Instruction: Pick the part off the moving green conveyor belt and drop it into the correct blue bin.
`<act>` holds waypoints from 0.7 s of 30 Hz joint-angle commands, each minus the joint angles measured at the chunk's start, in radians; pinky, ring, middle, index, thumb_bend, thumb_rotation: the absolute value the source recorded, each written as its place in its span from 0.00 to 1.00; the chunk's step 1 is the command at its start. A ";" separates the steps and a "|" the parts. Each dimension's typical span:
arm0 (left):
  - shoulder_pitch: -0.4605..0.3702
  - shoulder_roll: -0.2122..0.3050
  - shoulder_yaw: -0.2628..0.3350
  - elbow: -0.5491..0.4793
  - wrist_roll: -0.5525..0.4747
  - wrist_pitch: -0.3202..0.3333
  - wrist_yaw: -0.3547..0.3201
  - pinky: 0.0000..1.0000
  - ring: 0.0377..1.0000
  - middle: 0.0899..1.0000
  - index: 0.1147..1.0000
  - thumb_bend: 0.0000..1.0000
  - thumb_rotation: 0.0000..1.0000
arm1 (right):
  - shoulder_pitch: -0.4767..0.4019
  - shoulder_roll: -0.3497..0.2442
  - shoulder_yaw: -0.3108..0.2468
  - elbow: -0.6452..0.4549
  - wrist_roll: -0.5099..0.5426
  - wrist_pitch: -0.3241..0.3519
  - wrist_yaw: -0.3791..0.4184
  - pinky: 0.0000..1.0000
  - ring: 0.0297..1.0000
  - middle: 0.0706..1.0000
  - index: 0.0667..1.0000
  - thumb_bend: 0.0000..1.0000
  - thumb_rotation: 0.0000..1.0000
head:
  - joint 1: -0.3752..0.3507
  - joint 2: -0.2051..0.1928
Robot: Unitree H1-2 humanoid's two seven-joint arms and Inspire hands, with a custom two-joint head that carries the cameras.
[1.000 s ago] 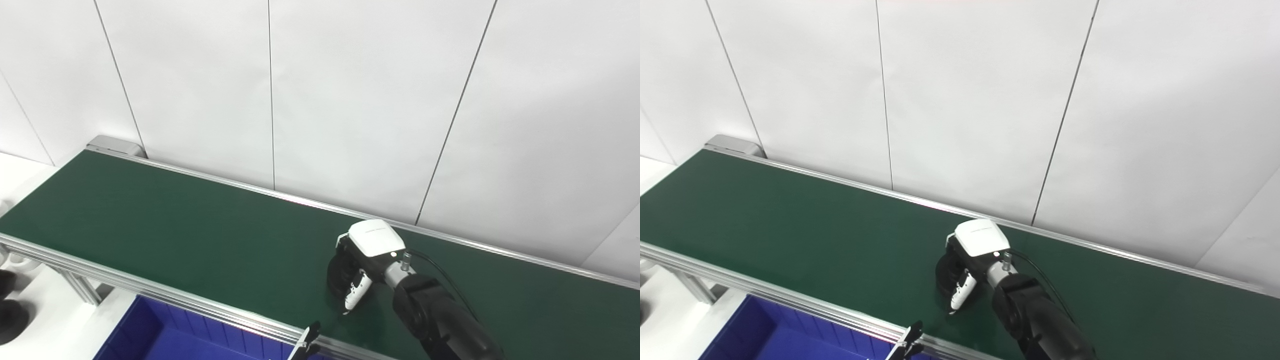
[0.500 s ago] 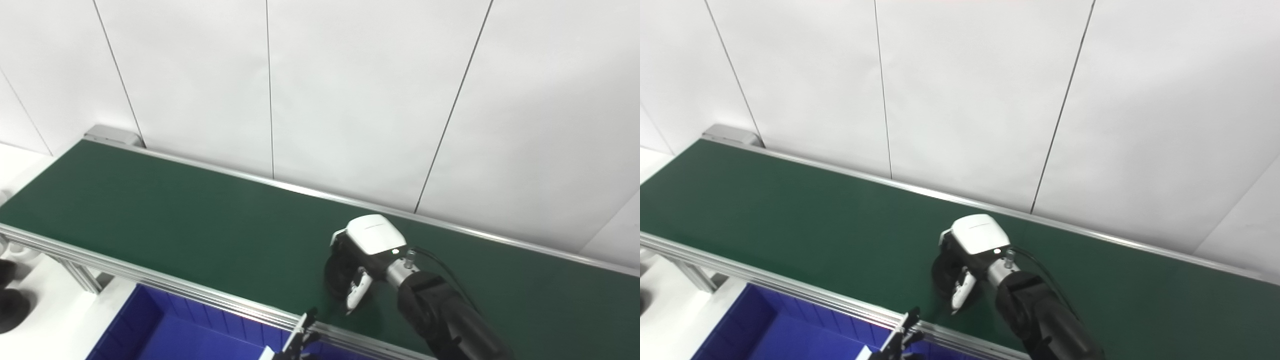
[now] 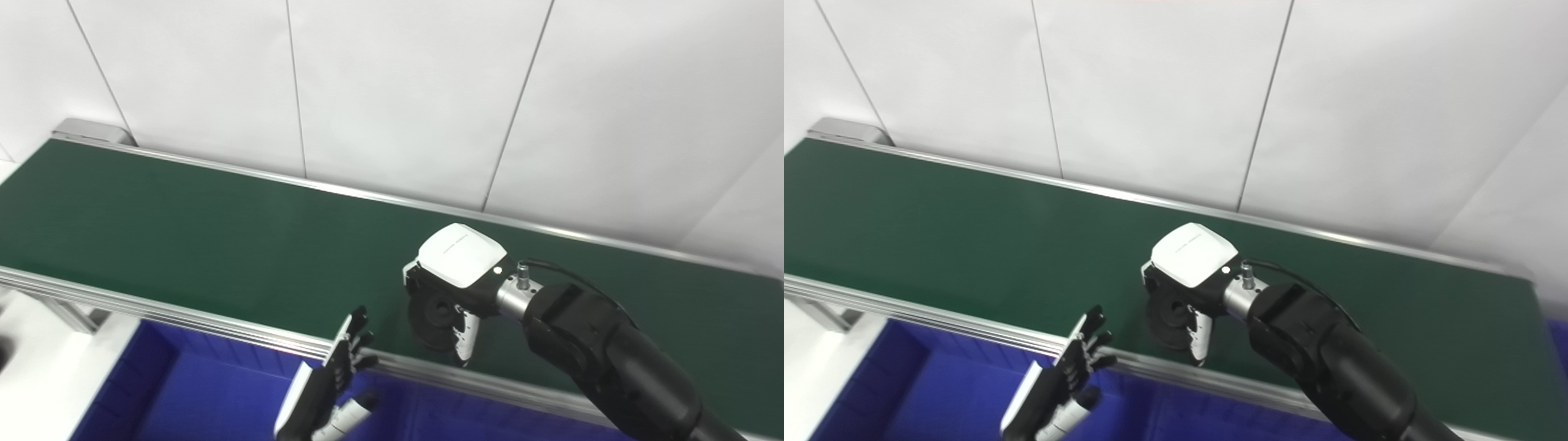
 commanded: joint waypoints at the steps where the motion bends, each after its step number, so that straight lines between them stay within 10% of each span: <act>1: -0.004 0.018 0.016 -0.039 -0.036 -0.012 -0.017 0.91 0.98 1.00 1.00 0.80 0.85 | -0.016 -0.011 -0.023 -0.107 -0.024 0.002 0.109 0.18 0.23 0.40 0.47 0.52 0.00 | -0.037 0.019; 14: -0.032 0.086 0.095 -0.145 -0.142 0.122 -0.065 0.94 1.00 1.00 1.00 0.75 0.86 | 0.280 0.152 -0.106 -0.403 -0.197 0.002 0.407 0.16 0.20 0.43 0.45 0.53 0.00 | -0.198 0.092; 21: -0.045 0.105 0.116 -0.180 -0.153 0.177 -0.079 0.92 0.98 1.00 1.00 0.75 0.87 | 0.475 0.252 -0.184 -0.476 -0.280 -0.059 0.377 0.15 0.18 0.43 0.45 0.53 0.00 | -0.210 0.112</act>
